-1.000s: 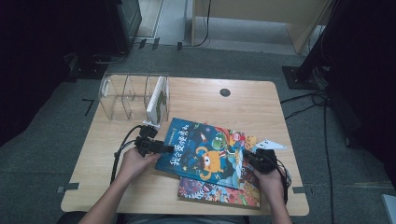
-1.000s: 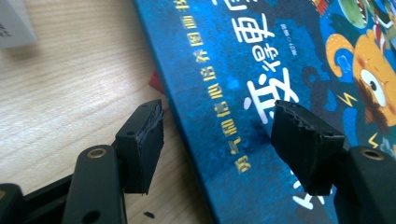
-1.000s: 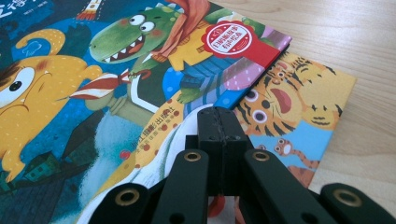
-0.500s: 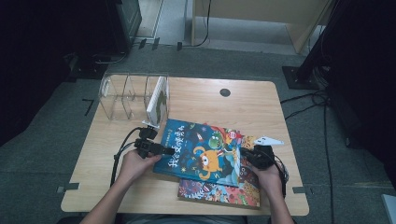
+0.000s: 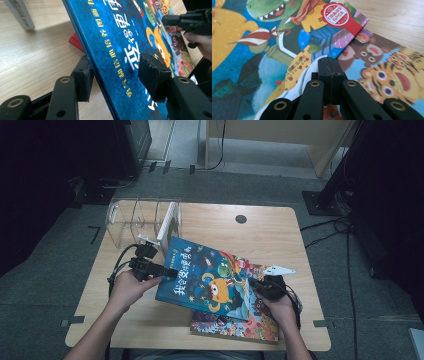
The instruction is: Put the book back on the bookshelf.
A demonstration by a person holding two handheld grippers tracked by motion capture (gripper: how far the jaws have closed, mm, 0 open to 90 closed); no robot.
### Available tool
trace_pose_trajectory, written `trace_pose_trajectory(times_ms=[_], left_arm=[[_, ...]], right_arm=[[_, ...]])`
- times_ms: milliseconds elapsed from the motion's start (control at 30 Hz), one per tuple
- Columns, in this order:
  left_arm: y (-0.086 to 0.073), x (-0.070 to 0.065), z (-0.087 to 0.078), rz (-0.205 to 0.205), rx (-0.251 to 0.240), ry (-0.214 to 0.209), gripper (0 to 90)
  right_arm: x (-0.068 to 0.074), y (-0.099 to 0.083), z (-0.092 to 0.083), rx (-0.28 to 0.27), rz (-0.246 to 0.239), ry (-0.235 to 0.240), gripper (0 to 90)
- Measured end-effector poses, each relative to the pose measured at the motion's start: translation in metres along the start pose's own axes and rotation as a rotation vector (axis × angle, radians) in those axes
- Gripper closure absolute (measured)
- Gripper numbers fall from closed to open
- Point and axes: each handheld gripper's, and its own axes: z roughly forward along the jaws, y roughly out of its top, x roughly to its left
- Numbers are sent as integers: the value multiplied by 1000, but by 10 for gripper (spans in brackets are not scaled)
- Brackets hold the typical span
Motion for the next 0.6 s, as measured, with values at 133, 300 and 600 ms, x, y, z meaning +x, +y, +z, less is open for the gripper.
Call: trace_pose_trajectory(times_ms=[133,300,600], left_arm=[[8,-6,-14,-5,6,-3,504],[18,-14,-24,12,11,-64,558],[41,-24,-41,16,48,-83,661]], right_arm=[[8,3,5,4,-28,2,900],[12,6,10,1,-34,24,900],[39,14,25,15,-122,66,900]])
